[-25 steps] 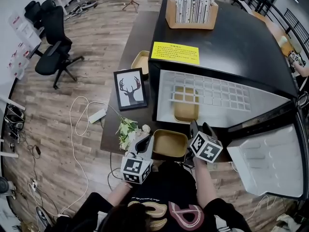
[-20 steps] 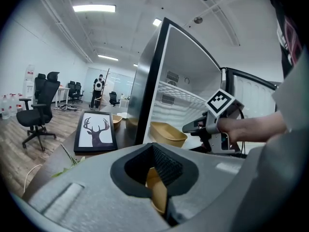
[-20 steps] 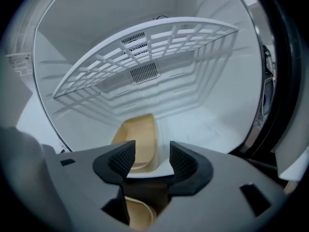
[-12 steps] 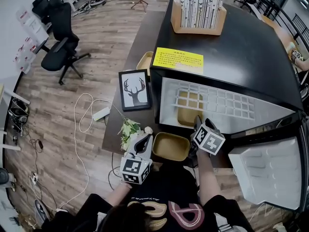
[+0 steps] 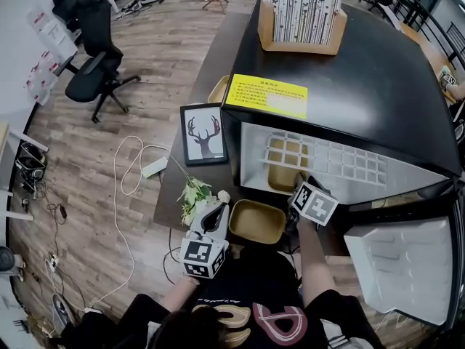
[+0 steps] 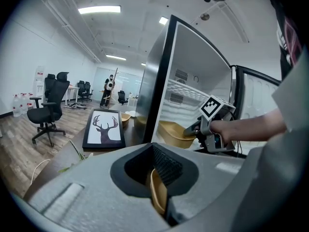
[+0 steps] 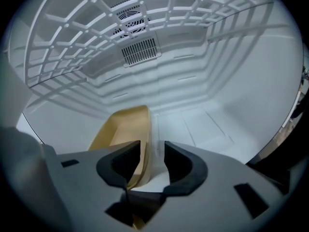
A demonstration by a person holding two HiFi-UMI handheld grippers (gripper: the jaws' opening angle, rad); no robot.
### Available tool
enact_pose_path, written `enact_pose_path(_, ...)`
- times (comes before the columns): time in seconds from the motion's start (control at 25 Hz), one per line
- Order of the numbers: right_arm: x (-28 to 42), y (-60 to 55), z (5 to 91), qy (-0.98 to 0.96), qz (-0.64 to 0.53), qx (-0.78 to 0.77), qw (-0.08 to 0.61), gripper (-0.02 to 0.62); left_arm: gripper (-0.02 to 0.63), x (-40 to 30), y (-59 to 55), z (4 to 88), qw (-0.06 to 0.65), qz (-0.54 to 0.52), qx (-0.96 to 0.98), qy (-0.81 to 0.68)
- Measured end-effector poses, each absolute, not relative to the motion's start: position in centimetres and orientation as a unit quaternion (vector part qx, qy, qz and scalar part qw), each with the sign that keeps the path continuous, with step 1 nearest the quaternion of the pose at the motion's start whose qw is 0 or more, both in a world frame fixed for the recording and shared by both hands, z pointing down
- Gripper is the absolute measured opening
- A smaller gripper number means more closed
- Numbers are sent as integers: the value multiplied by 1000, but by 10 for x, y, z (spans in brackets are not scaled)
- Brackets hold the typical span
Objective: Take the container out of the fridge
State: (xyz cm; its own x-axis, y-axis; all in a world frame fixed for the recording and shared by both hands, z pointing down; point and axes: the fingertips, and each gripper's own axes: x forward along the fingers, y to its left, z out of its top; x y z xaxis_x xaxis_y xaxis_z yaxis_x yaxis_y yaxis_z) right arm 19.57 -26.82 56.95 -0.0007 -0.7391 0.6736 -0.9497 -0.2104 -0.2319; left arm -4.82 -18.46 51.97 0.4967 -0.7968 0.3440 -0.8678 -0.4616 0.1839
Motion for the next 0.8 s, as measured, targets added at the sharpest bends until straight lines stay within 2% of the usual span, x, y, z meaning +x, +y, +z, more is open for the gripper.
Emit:
enact_pose_path(0.12,196,-270,573,-608,361,690,153,144,9,-49,-185,519,169,104,846,-495)
enact_pose_path(0.44,194,-272,576,-603,364,692,157,32,9,-51,-184,519,170,100,840,-505)
enact_pose_path(0.8,196,-272,565,-606,354,699,134,18,9,-52,-180,515,167,95,839,-508)
